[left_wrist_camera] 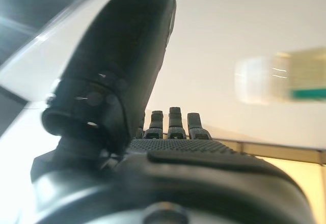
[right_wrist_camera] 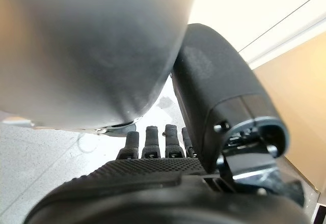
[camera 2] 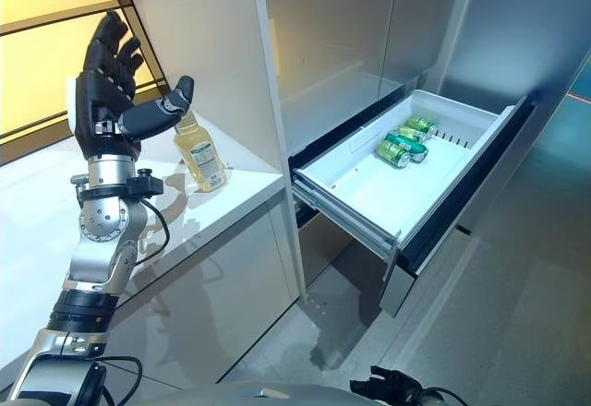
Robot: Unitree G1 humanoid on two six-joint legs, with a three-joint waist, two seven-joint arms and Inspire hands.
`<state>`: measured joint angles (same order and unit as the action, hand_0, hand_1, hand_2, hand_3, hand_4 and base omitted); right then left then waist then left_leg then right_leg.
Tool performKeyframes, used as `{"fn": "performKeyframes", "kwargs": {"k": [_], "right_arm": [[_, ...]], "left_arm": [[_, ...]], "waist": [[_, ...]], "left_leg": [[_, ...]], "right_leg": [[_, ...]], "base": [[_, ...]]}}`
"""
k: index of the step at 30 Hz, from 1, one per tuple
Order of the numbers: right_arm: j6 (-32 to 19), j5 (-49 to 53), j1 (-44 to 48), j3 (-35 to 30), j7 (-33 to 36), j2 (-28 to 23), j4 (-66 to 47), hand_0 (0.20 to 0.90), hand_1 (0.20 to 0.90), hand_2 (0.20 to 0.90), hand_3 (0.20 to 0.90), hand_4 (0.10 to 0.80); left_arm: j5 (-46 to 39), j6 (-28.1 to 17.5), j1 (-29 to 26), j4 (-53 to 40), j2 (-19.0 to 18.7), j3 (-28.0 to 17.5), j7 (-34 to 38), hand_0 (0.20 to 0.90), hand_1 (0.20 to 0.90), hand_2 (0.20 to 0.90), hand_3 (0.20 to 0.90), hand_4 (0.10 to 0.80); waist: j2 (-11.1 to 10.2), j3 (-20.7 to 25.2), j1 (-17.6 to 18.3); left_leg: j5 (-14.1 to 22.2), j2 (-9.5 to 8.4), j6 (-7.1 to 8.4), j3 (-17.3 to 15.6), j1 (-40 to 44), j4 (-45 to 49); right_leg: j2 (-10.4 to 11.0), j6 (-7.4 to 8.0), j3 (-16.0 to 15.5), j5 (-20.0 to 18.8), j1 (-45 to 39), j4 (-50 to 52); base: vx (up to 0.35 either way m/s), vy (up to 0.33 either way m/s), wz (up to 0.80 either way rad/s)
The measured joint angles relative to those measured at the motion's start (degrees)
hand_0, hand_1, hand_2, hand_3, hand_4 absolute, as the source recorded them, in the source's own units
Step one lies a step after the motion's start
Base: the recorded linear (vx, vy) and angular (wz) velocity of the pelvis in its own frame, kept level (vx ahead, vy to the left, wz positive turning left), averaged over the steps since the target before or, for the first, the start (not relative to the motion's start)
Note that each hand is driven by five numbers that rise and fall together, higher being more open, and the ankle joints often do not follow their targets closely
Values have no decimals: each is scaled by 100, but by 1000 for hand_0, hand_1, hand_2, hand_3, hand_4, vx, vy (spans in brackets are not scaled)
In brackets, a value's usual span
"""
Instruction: Put drinks into fridge and close the fridge
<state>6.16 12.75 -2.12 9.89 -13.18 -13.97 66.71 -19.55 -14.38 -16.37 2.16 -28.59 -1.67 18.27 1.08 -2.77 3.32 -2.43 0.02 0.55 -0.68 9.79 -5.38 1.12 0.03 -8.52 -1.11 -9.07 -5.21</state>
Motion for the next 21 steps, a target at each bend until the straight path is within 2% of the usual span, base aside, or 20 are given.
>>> {"fn": "performKeyframes", "kwargs": {"k": [7, 13, 21], "right_arm": [[26, -52, 14, -4, -41, -2, -59, 900, 900, 900, 900, 800], [136, -53, 22, -5, -62, -2, -120, 900, 900, 900, 900, 800], [222, -58, 23, -11, -62, -2, -163, 900, 900, 900, 900, 800]], "left_arm": [[151, 318, -3, 369, -221, 153, -20, 900, 900, 900, 900, 800], [152, 531, -3, 750, -234, 204, -177, 900, 900, 900, 900, 800], [149, 556, -3, 852, -234, 265, -287, 900, 900, 900, 900, 800]], "waist": [[-28, -76, 7], [-47, -88, 22], [-57, -94, 25]], "left_leg": [[13, -1, -8, -45, 50, 0], [16, -3, -12, -69, 67, 0], [18, -2, -13, -89, 79, 0]], "right_leg": [[1, -1, 35, -1, -22, 0], [2, -1, 55, -2, -28, 0], [0, 3, 84, -5, -34, 0]], "base": [[3, 3, 0], [0, 0, 0], [0, 0, 0]]}}
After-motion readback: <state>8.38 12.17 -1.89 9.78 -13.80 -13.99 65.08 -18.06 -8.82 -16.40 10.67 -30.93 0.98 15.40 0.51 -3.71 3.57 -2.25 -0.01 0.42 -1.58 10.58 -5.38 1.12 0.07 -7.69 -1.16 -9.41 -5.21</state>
